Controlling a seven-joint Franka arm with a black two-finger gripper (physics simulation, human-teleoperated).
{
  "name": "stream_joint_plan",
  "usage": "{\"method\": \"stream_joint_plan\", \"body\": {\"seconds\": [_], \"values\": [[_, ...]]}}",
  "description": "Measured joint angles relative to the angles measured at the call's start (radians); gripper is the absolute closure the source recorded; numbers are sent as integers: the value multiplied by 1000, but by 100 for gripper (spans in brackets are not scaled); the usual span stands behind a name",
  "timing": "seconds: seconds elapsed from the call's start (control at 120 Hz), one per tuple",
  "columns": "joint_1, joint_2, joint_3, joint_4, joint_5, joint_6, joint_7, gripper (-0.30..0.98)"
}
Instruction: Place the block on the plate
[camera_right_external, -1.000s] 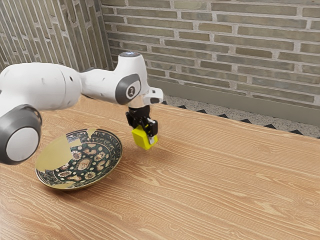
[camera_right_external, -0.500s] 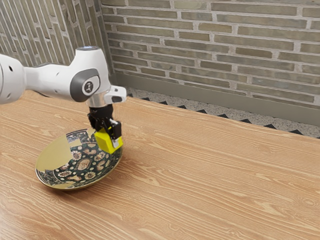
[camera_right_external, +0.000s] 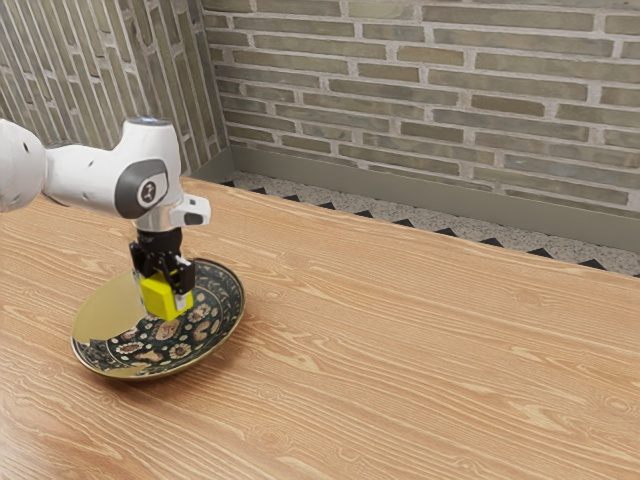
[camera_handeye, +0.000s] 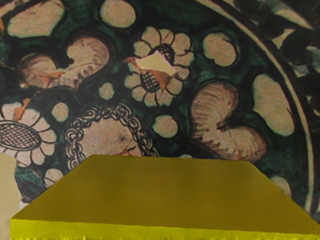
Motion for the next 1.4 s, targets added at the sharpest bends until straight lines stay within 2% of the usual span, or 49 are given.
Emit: {"method": "stream_joint_plan", "body": {"seconds": [0.167,0.225,0.392,0.567,0.75,0.883,1.117,1.4], "values": [[11,81,0,27,-7,37,1,29],[11,87,0,28,-9,45,2,24],[9,84,0,28,-15,58,5,12],[-8,27,-1,27,-16,51,8,5],[-37,-53,-37,38,-15,-8,45,2],[-49,-67,-93,196,-14,-114,116,1],[-44,-76,-105,350,-60,-250,247,0],[-45,-82,-108,380,-70,-316,371,0]]}}
